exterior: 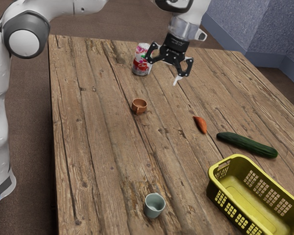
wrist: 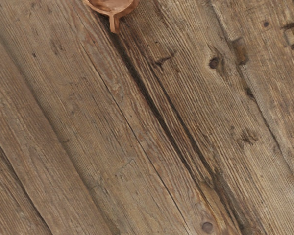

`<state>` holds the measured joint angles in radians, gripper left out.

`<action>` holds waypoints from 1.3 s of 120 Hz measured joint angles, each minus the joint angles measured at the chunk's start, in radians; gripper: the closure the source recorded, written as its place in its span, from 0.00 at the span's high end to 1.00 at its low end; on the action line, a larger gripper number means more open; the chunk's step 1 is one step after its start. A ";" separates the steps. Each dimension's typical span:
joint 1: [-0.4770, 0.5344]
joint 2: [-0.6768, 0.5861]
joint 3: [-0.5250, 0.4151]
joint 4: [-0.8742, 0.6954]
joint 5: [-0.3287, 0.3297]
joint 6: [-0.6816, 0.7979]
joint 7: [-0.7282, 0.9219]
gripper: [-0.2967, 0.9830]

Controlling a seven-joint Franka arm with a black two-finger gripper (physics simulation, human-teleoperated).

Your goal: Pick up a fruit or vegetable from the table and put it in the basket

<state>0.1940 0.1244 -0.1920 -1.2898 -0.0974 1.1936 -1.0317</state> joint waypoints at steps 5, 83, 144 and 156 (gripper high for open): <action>-0.013 -0.001 -0.001 -0.001 0.013 0.048 -0.090 0.77; -0.015 0.319 -0.023 0.212 -0.093 0.390 -0.808 0.77; 0.145 0.460 -0.120 0.195 -0.111 0.634 -0.823 0.59; 0.161 0.458 -0.122 0.183 -0.113 0.647 -0.819 0.57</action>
<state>0.3549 0.5826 -0.3136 -1.1071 -0.2108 1.8404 -1.8502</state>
